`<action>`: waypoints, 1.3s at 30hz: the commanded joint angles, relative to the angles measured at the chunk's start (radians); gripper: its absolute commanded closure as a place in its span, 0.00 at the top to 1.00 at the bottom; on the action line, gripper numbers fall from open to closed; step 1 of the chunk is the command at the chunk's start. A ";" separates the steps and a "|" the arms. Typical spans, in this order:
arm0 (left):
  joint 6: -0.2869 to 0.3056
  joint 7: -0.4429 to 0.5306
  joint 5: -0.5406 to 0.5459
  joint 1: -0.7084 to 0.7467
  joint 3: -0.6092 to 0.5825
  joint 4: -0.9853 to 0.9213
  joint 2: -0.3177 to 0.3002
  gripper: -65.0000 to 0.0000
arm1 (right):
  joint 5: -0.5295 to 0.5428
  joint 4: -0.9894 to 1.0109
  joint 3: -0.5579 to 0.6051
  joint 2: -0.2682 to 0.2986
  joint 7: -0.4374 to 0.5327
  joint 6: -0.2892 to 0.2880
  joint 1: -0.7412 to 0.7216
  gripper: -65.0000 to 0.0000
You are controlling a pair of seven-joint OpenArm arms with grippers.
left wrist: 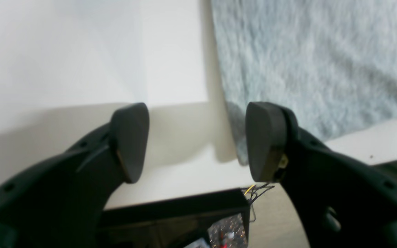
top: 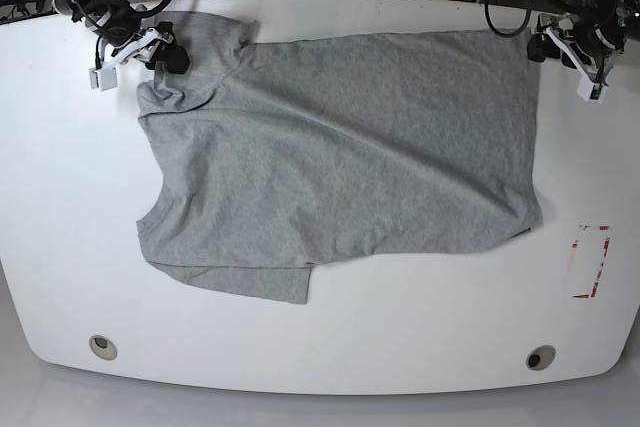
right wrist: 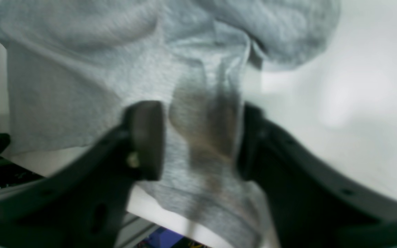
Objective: Fold the T-shirt properly
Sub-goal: 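Grasp the hem corner with the left gripper and pull it toward the collar, then fold the shirt side inward with both grippers toward the shirt's middle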
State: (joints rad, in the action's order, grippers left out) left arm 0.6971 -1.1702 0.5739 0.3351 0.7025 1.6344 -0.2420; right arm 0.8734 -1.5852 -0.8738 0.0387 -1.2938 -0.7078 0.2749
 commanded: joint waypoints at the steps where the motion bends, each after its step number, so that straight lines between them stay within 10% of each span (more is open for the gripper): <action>1: 0.001 -0.004 0.024 -0.006 0.001 -0.003 0.005 0.64 | -0.064 0.003 0.001 0.002 -0.057 0.010 0.001 0.33; 16: 0.001 -0.026 0.133 0.097 -0.114 0.005 0.014 0.64 | -0.061 0.003 0.001 0.003 -0.057 0.010 -0.004 0.48; 19: 0.001 -0.026 0.133 0.101 -0.149 0.005 0.014 0.60 | -0.061 0.003 0.001 0.002 -0.057 0.010 -0.003 0.44; 26: 0.001 -0.024 0.122 0.094 -0.155 -0.033 0.014 0.06 | -0.062 0.003 0.001 0.000 -0.057 0.010 -0.001 0.16; 28: 0.001 -0.023 0.123 0.092 -0.152 -0.046 0.014 0.06 | -0.062 0.003 0.001 0.000 -0.057 0.010 0.001 0.00; 39: 0.001 -0.026 0.131 0.112 -0.100 0.077 0.010 0.05 | -0.039 -0.149 -0.006 0.000 -0.057 0.010 0.094 0.00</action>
State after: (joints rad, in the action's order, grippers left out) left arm 0.7033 -1.1896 0.7048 0.4316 0.5957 1.6733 -0.2169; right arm 0.8104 -1.6939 -0.8722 0.0292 -1.3624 -0.6994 0.3550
